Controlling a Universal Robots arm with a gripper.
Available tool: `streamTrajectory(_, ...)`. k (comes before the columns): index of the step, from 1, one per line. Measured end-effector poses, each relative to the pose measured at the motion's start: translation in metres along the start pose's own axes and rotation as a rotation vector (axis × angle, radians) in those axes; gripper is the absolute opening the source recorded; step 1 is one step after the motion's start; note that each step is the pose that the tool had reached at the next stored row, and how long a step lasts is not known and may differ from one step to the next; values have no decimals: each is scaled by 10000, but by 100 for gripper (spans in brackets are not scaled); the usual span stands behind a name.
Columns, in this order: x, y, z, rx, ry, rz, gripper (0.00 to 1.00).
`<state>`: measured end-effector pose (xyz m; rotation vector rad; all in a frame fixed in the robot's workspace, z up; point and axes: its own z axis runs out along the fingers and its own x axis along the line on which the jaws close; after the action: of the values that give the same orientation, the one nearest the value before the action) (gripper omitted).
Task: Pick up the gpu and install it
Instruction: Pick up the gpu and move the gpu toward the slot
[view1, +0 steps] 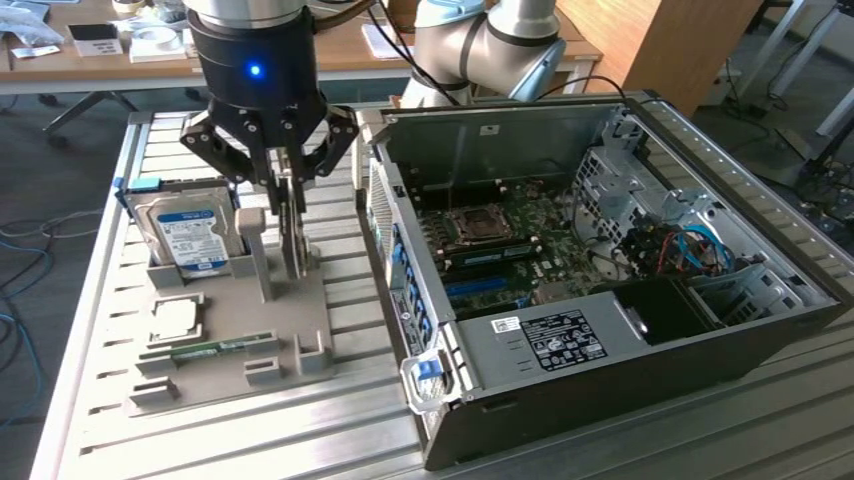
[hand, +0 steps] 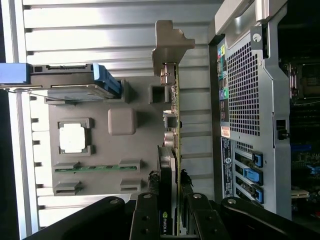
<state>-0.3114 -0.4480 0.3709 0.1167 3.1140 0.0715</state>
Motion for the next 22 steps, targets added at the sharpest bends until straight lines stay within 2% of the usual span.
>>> streamTrajectory(8,-1,1,-20,3,3,0,27)
streamTrajectory(22,-8,14,-299,-3,5,-70,27)
